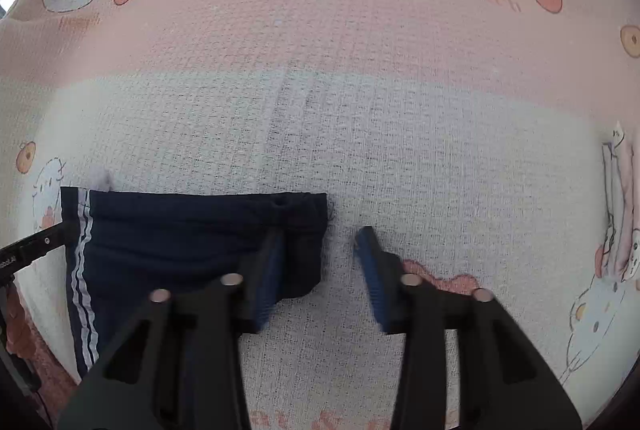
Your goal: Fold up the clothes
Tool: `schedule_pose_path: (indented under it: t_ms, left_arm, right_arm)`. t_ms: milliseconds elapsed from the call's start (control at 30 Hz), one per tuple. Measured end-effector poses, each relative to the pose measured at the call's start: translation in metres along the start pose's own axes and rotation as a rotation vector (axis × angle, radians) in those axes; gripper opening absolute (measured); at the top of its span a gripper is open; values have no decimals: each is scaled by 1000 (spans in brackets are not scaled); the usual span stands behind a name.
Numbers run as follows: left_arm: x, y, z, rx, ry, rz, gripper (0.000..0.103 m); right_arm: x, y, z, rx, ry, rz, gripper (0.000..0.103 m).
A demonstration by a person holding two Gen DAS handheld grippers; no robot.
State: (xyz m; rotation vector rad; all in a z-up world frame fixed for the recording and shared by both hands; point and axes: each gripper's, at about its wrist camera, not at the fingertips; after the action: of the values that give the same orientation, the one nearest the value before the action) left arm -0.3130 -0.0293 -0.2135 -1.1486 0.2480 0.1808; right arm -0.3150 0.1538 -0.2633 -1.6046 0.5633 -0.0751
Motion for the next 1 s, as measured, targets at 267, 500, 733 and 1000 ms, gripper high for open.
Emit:
schedule_pose_path:
  t_ms: [267, 500, 733, 1000]
  left_arm:
    - [-31, 28, 36, 70, 85, -12, 4]
    - [-32, 30, 16, 17, 5, -63, 6]
    - [-10, 23, -23, 109, -141, -54, 27]
    - [-15, 35, -11, 95, -49, 2, 11]
  right_arm:
    - [-32, -40, 35, 146, 22, 145, 8]
    - [-43, -29, 68, 9, 85, 19, 34]
    - [-9, -1, 47, -80, 114, -27, 42]
    - [-9, 18, 14, -42, -18, -17, 52]
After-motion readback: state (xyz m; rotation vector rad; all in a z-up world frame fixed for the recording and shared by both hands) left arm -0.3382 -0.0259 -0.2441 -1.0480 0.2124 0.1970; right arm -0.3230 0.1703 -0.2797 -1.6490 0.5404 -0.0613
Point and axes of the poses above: each gripper's, at about its wrist camera, not at the fingertips, and y roughly the way its jaws point, z to its right, x to its underside, and after that the axes turned 5 degrees about y, right-handed
